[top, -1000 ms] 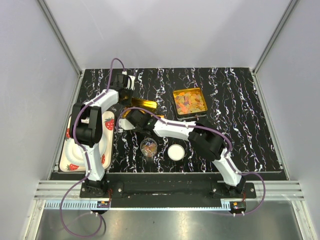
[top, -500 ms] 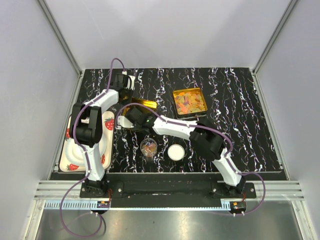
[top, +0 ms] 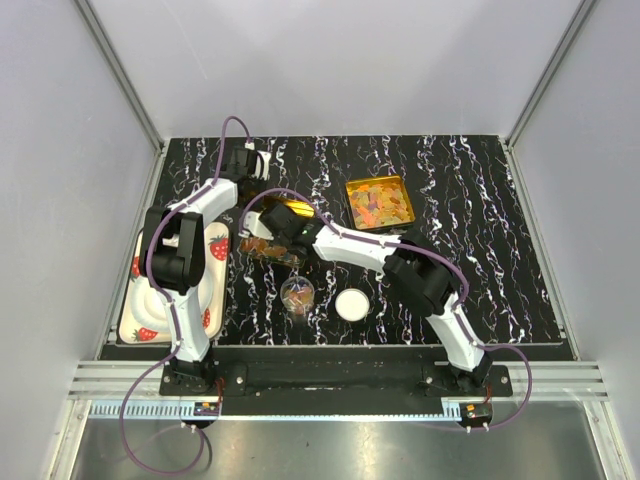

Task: Pack the candies
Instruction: Scoop the fake candies from the storage box.

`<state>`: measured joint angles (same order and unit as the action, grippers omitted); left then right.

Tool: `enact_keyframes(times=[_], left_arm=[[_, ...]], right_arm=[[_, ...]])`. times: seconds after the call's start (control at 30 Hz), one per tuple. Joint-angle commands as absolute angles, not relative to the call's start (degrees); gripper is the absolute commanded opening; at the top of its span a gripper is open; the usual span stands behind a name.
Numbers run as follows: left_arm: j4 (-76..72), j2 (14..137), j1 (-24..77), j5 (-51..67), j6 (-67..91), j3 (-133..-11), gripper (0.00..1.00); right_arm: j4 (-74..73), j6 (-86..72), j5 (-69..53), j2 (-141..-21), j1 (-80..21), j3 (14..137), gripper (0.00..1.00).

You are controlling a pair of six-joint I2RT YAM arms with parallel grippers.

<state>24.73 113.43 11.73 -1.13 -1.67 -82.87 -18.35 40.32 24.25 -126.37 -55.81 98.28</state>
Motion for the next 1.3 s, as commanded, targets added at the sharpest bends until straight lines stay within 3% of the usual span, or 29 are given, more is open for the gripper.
enact_keyframes(times=[0.0,0.27,0.67,1.27], left_arm=[[21.18,110.65,11.60,-0.70,-1.93,-82.97,0.00],[21.18,111.18,11.60,-0.70,-1.93,-83.14,0.00],[21.18,111.27,11.60,-0.88,-1.93,-83.15,0.00],[21.18,110.92,11.60,-0.62,-1.85,-83.14,0.00]], right_arm=[[-17.40,37.61,23.64,-123.48,-55.20,97.21,0.00],[-15.47,47.36,32.78,-125.86,-55.90,97.47,0.00],[-13.98,62.84,32.52,-125.85,-62.75,94.13,0.00],[-19.60,40.18,23.03,-126.39,-58.36,100.28,0.00]])
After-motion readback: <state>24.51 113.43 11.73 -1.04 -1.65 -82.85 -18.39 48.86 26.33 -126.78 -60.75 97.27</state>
